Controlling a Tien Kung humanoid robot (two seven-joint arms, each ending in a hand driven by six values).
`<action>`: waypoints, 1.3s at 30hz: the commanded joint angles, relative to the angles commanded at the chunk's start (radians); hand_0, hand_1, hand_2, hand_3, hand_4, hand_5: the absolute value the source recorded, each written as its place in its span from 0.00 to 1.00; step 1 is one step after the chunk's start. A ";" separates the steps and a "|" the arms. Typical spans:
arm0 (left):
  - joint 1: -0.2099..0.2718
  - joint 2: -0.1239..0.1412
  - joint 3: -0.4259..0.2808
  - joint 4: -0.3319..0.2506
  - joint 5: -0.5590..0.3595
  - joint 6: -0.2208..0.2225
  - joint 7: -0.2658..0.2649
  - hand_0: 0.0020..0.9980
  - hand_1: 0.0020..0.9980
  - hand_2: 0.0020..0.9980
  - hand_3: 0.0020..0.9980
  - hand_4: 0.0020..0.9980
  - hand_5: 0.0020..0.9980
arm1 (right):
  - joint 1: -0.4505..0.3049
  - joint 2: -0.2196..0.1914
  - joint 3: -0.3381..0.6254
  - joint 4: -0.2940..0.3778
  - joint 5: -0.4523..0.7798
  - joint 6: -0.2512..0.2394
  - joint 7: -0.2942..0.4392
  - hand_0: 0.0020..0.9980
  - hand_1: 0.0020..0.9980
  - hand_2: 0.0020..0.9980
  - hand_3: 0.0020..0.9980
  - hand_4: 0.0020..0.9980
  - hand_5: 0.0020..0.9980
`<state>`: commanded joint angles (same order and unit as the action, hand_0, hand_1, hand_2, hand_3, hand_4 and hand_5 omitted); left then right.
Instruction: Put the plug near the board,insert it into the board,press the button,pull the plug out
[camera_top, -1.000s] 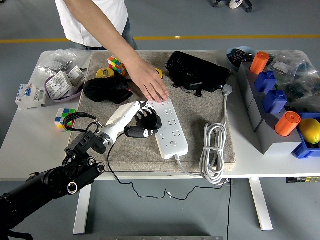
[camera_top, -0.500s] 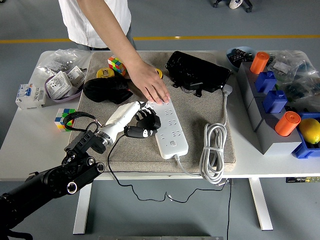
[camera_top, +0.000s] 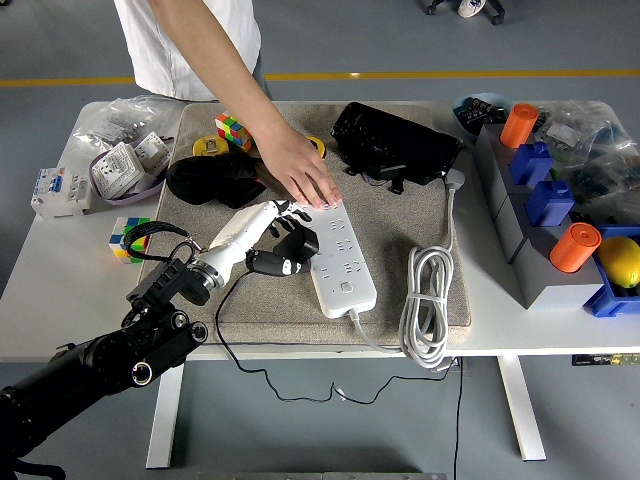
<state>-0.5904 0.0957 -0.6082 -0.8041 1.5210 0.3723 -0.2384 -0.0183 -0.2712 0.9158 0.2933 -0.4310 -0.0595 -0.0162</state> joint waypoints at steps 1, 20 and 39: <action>0.001 0.001 -0.002 -0.002 -0.001 -0.005 0.001 0.44 0.61 0.68 0.69 1.00 0.18 | 0.000 0.000 0.000 0.000 0.000 0.000 0.000 0.68 0.69 0.69 0.59 1.00 0.58; 0.055 0.042 -0.072 -0.149 -0.070 0.031 -0.091 0.52 0.66 0.72 0.70 1.00 0.38 | -0.002 -0.001 0.003 0.003 -0.008 0.001 0.001 0.68 0.69 0.69 0.59 1.00 0.58; 0.146 0.113 -0.037 -0.247 0.009 0.035 -0.023 0.72 0.76 0.77 0.73 0.86 0.61 | -0.005 -0.005 0.011 0.006 -0.013 0.001 0.004 0.68 0.69 0.69 0.59 1.00 0.58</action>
<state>-0.4442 0.2090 -0.6451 -1.0514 1.5304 0.4069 -0.2616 -0.0230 -0.2759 0.9265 0.2993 -0.4442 -0.0585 -0.0126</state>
